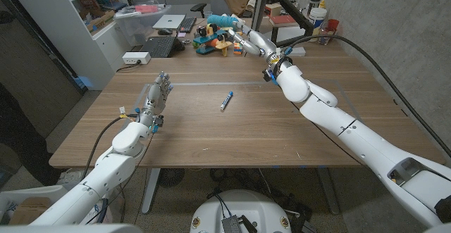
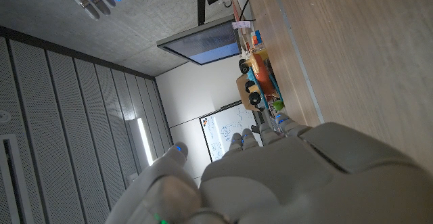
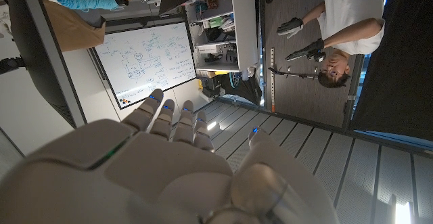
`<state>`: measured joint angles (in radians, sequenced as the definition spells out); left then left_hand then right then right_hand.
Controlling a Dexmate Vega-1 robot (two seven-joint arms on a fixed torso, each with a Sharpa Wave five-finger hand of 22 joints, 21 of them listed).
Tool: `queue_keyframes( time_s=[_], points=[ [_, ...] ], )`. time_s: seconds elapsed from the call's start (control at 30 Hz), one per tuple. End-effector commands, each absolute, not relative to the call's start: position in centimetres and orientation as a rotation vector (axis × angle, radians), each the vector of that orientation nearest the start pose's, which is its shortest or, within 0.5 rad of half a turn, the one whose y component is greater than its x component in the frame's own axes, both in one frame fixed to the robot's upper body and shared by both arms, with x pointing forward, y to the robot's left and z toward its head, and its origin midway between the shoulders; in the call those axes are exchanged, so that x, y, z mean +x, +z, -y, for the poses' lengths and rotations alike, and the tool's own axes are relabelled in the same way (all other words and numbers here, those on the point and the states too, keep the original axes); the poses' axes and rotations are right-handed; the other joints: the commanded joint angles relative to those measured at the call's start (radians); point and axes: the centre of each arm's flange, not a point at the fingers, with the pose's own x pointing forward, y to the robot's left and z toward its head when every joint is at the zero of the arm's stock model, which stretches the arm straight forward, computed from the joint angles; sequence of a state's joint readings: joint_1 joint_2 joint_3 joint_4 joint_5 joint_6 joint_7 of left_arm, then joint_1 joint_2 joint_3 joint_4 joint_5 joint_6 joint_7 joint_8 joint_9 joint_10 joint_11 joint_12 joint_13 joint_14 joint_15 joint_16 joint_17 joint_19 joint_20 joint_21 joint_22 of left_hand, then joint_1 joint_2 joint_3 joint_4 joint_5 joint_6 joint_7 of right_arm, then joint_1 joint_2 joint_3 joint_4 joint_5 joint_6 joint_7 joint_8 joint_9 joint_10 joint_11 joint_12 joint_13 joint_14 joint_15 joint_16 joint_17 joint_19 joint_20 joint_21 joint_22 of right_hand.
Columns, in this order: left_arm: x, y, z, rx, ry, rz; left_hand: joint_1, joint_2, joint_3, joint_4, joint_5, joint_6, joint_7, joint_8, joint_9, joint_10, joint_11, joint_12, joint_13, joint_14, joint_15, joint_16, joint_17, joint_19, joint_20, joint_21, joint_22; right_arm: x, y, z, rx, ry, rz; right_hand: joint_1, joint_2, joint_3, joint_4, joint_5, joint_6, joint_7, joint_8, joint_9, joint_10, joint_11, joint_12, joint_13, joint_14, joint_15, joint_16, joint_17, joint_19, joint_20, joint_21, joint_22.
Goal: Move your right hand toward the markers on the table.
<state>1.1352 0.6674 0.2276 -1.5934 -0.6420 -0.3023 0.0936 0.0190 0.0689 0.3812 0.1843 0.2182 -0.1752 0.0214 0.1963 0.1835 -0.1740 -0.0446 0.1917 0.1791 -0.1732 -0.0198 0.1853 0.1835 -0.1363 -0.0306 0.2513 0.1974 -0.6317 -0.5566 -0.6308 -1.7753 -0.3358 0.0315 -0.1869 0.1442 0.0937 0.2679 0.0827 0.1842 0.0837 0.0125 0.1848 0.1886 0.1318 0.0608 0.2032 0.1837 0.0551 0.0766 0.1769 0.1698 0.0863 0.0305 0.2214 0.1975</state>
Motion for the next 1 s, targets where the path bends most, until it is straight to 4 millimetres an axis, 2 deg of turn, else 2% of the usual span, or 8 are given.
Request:
queue_keyframes(
  time_s=[0.03, 0.67, 1.0],
  points=[
    [58.0, -5.8, -34.0, 0.008, -0.099, 0.617, -0.002, 0.087, -0.001, -0.001, 0.007, -0.098, 0.004, 0.001, 0.002, -0.110, 0.004, 0.002, 0.003, -0.114, 0.006, 0.002, 0.004, -0.003, -0.021, 0.006, 0.005, 55.4, 12.4, 9.7, -1.000, 0.102, 1.089, 0.007, 0.001, 0.004, -0.006, 0.001, -0.001, -0.002, 0.003, 0.001, -0.004, 0.003, 0.001, 0.004, -0.007, 0.005, -0.002, 0.002, 0.003, -0.002, 0.000, 0.001],
    [57.7, -5.8, -34.0, 0.011, -0.094, 0.618, -0.002, 0.087, -0.004, -0.001, 0.008, -0.095, 0.004, 0.002, 0.002, -0.109, 0.004, 0.002, 0.003, -0.113, 0.006, 0.002, 0.004, -0.002, -0.022, 0.007, 0.005, 55.1, 11.7, 9.2, -1.077, 0.091, 1.111, 0.010, 0.007, 0.007, -0.006, 0.001, -0.003, -0.007, 0.004, 0.001, -0.004, 0.001, 0.002, 0.004, -0.008, 0.001, -0.001, 0.002, 0.002, -0.003, -0.001, 0.002],
    [57.6, -5.8, -34.0, 0.014, -0.098, 0.619, -0.002, 0.087, -0.005, -0.001, 0.008, -0.096, 0.003, 0.001, 0.001, -0.109, 0.002, 0.002, 0.003, -0.113, 0.006, 0.002, 0.004, -0.002, -0.022, 0.007, 0.005, 55.0, 11.2, 8.5, -1.171, 0.077, 1.127, 0.008, 0.006, 0.006, -0.006, 0.000, -0.001, -0.007, 0.006, 0.001, -0.005, 0.002, 0.003, 0.004, -0.009, 0.001, 0.000, 0.003, 0.002, -0.003, -0.001, 0.002]
  ],
)
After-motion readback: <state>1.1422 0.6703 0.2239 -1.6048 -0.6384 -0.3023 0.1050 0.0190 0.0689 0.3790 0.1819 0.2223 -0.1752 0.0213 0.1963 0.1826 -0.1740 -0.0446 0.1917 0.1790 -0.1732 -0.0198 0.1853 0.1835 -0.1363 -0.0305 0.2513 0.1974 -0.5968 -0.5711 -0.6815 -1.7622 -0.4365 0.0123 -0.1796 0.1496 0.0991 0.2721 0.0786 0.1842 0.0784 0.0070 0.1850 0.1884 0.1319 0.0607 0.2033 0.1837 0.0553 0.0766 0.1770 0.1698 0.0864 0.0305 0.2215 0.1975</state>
